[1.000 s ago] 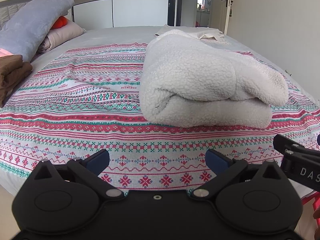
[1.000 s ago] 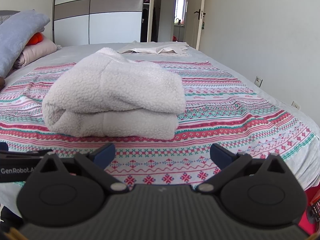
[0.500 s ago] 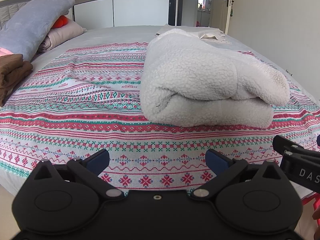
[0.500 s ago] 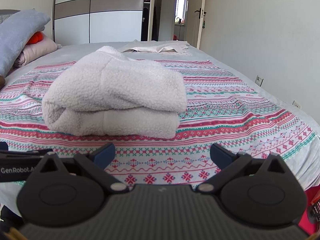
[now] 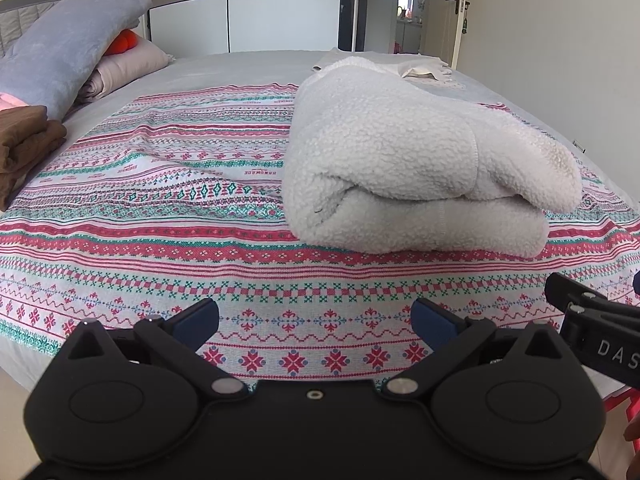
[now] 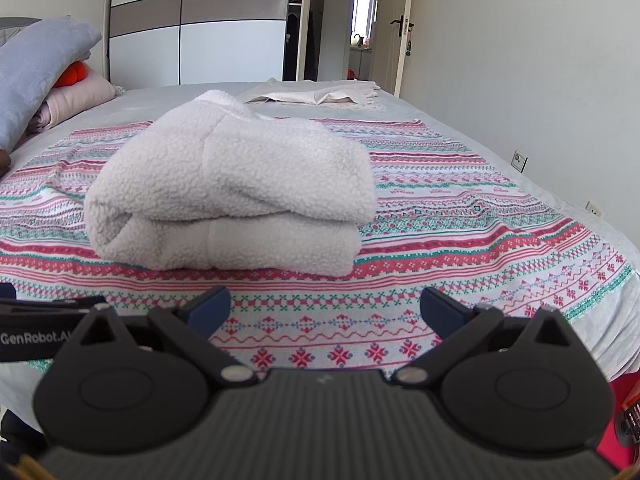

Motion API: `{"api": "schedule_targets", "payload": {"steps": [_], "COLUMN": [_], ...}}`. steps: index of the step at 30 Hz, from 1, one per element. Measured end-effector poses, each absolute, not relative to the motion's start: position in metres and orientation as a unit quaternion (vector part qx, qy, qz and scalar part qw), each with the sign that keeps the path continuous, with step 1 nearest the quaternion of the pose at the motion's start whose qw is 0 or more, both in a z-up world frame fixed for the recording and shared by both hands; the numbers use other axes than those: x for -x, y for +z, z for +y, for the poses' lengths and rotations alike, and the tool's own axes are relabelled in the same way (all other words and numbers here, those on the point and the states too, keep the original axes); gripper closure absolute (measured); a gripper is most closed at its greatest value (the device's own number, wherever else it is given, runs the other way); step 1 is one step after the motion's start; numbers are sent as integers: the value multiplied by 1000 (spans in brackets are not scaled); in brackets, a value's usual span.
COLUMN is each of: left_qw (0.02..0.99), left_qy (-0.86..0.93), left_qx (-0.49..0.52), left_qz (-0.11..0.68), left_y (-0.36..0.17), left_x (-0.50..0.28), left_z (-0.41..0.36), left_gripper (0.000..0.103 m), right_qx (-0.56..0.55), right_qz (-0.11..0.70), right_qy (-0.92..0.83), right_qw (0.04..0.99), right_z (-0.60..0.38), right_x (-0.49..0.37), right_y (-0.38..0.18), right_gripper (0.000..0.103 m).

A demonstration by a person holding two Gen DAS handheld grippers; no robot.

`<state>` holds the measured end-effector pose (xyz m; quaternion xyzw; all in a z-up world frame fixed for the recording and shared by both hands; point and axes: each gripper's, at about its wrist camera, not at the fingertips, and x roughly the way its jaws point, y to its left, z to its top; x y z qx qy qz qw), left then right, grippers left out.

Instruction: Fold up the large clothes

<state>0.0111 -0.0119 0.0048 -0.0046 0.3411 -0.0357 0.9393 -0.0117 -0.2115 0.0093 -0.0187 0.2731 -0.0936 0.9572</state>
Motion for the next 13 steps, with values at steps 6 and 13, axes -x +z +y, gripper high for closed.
{"api": "schedule_targets", "payload": {"steps": [6, 13], "left_qw": [939, 938], "left_qy": [-36, -35], "left_qx": [5, 16], "left_qz": [341, 345], "left_y": [5, -1], "left_x": [-11, -21], "left_z": [-12, -12], "left_gripper": [0, 0], "right_qx": [18, 20], "right_qz": [273, 274], "right_qy": [-94, -90], "right_qw": [957, 957], "right_z": [-212, -213], "right_x": [11, -1], "right_y": [9, 4], "right_gripper": [0, 0]}}
